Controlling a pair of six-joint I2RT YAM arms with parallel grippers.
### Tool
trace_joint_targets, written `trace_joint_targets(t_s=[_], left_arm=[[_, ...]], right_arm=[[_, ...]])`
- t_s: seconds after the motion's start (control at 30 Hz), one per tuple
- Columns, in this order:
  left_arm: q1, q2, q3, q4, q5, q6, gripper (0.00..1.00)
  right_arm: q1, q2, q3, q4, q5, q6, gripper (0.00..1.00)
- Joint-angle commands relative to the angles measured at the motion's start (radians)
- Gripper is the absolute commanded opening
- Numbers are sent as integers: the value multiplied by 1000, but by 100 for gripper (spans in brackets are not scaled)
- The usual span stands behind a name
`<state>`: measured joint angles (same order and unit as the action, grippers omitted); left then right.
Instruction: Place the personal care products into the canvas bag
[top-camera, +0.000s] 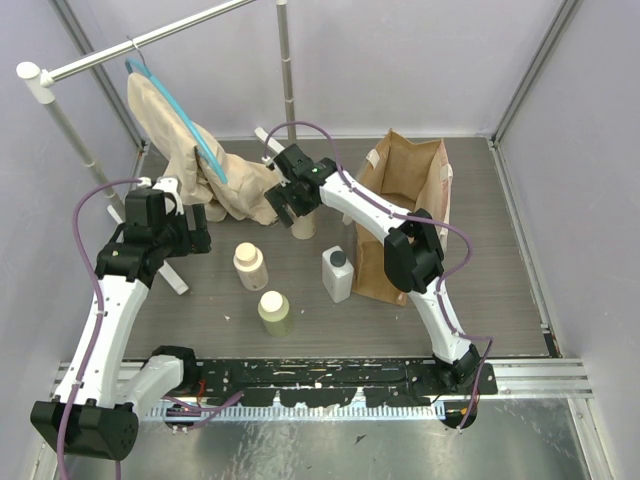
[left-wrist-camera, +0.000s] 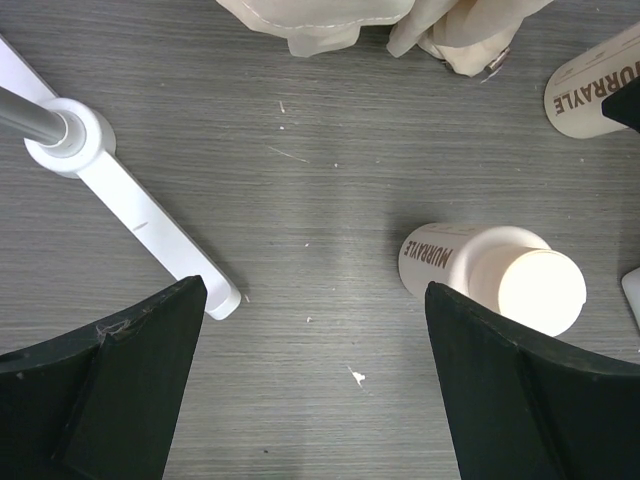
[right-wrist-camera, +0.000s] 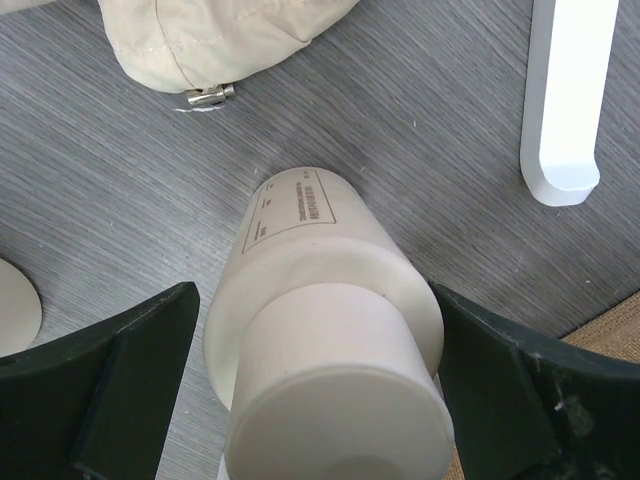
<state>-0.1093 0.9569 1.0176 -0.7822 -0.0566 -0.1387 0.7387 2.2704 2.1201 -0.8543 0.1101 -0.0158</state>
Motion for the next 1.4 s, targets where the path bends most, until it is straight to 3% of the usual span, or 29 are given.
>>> trace_joint_targets(t_s=[0.0,0.23,0.47,0.53,0.7,0.83,1.37], left_arm=[[2,-3,-13,28,18,4,98],[2,5,-8,32,17,6,98],[2,8,-2,29,15,8,98],[2,7,-2,31,14,8,98],[2,7,-2,30,15,8,98],[2,8,-1,30,16,8,98],[2,7,-9,29,21,2,98]], right_arm=[[7,-51,-11,79,6,9,99],[6,-85,-85,155,30,13,97],[7,-89,-93,156,31,13,84],[7,-96,-98,155,33,12,72],[7,-111,-105,144,64,11,27],[7,-126,-82,111,99,19,2],[-12,-300,265,-2,100,51,0]])
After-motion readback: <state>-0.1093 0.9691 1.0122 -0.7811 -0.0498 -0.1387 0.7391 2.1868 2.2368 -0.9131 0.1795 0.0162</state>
